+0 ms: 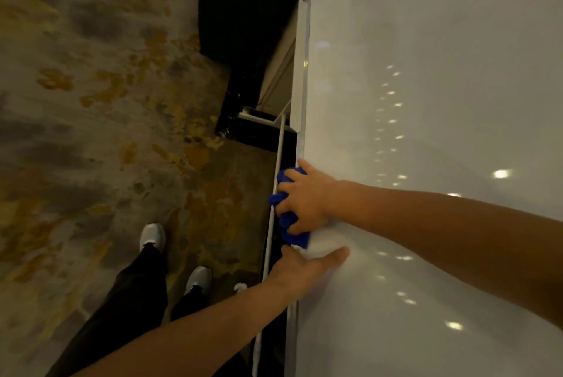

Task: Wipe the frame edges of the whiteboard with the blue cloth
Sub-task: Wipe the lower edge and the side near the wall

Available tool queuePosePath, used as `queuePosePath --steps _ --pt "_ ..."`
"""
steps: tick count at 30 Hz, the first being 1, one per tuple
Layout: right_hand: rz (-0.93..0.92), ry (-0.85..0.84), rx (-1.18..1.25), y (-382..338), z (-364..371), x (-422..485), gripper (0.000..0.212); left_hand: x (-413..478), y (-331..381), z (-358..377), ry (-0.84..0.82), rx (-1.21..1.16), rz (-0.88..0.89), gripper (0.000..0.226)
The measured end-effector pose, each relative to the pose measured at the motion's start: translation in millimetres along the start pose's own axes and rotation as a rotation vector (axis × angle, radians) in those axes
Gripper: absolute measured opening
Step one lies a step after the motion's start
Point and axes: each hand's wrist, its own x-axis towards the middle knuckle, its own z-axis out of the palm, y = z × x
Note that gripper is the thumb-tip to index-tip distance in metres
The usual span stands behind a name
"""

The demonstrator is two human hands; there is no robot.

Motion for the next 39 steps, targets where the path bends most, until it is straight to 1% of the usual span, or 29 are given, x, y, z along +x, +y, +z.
queuePosePath --steps 2,3,5,6,8,10,11,13,15,16,18,19,21,22,23,25,26,27,30,32,34,36,38,39 --pt "0.023 0.032 0.012 4 0 -2 0.054 1 10 -4 -0.058 -0.019 -0.018 0.145" --pt "0.049 0.041 0.025 6 -2 -5 0.053 5 16 -6 -0.097 -0.031 -0.041 0.128" --pt "0.145 0.095 0.060 14 0 -10 0.052 11 27 -10 -0.134 -0.084 -0.099 0.075" --pt "0.220 0.117 0.056 25 -2 -8 0.053 16 40 -14 -0.141 -0.104 -0.145 0.061" --pt "0.398 0.123 0.073 45 -8 -3 0.060 26 56 -18 -0.149 -0.131 -0.191 0.059" --pt "0.552 0.109 0.092 58 -16 7 0.067 38 77 -26 -0.171 -0.133 -0.183 0.050" --pt "0.601 0.117 0.101 58 -17 14 0.071 46 89 -29 -0.167 -0.128 -0.166 0.043" --pt "0.632 0.116 0.121 53 -15 24 0.083 59 110 -35 -0.171 -0.062 -0.117 0.035" --pt "0.672 0.141 0.159 57 -14 29 0.097 75 125 -39 -0.209 -0.010 -0.082 0.027" --pt "0.702 0.171 0.176 64 -16 32 0.103 79 134 -43 -0.228 -0.019 -0.094 0.026" --pt "0.731 0.201 0.202 87 -19 40 0.111 93 151 -53 -0.280 -0.063 -0.151 0.035" --pt "0.716 0.198 0.204 102 -20 46 0.114 107 160 -59 -0.314 -0.080 -0.173 0.042" --pt "0.622 0.187 0.175 125 -22 54 0.114 127 180 -75 -0.378 -0.097 -0.202 0.054" --pt "0.556 0.169 0.161 138 -20 57 0.115 139 193 -83 -0.382 -0.092 -0.208 0.062" --pt "0.490 0.146 0.150 154 -18 61 0.119 152 207 -90 -0.370 -0.081 -0.201 0.072" --pt "0.399 0.076 0.144 178 -20 65 0.137 171 234 -106 -0.357 -0.079 -0.168 0.091" --pt "0.381 0.070 0.146 195 -20 69 0.140 183 250 -111 -0.359 -0.088 -0.157 0.092" --pt "0.386 0.099 0.149 215 -22 73 0.137 193 266 -114 -0.368 -0.087 -0.145 0.085" --pt "0.483 0.279 0.142 277 -41 90 0.111 214 310 -112 -0.397 -0.082 -0.094 0.057" --pt "0.581 0.333 0.150 319 -56 108 0.100 227 330 -103 -0.341 -0.129 -0.081 0.051" --pt "0.610 0.342 0.205 339 -65 128 0.091 237 347 -97 -0.280 -0.184 -0.043 0.054" --pt "0.559 0.338 0.285 341 -65 139 0.081 250 362 -97 -0.279 -0.167 0.026 0.065" --pt "0.500 0.290 0.255 328 -55 135 0.073 258 373 -101 -0.346 -0.035 0.106 0.091" --pt "0.483 0.258 0.225 322 -49 131 0.074 262 377 -104 -0.376 0.071 0.139 0.105"
